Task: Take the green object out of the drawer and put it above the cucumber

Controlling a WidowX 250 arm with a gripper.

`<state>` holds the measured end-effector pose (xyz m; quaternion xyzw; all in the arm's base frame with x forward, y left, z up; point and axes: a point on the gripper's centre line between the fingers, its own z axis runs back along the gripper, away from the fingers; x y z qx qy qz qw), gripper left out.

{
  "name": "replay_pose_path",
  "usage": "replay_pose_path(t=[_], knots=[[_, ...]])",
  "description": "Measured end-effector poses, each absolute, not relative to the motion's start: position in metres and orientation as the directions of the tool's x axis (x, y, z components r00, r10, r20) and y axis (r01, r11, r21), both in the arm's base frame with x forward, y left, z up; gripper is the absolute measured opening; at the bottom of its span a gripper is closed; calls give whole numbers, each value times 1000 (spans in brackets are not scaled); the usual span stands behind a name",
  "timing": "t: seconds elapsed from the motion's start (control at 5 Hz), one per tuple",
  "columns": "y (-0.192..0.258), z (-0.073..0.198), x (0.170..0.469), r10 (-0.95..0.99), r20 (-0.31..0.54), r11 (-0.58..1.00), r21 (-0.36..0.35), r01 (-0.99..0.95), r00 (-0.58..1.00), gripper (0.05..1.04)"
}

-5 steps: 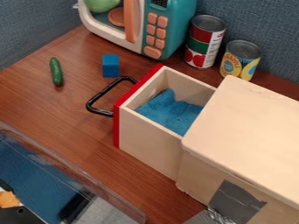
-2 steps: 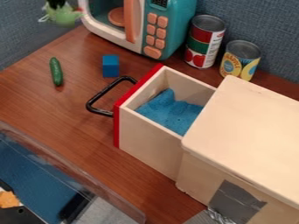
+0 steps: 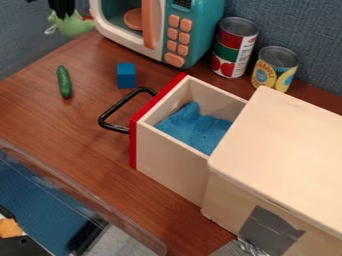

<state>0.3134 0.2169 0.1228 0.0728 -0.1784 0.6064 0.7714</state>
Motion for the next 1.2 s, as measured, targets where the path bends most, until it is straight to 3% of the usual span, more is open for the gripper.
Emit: replay_pose_path(t=[0.6,0.8,1.0,1.2], knots=[[225,78,333,926,303,254,-53,-966,227,58],[226,61,335,914,310,269,22,-963,262,75],[224,65,340,895,300,328,57,-943,330,226],[219,71,336,853,257,438,117,-891,453,489]])
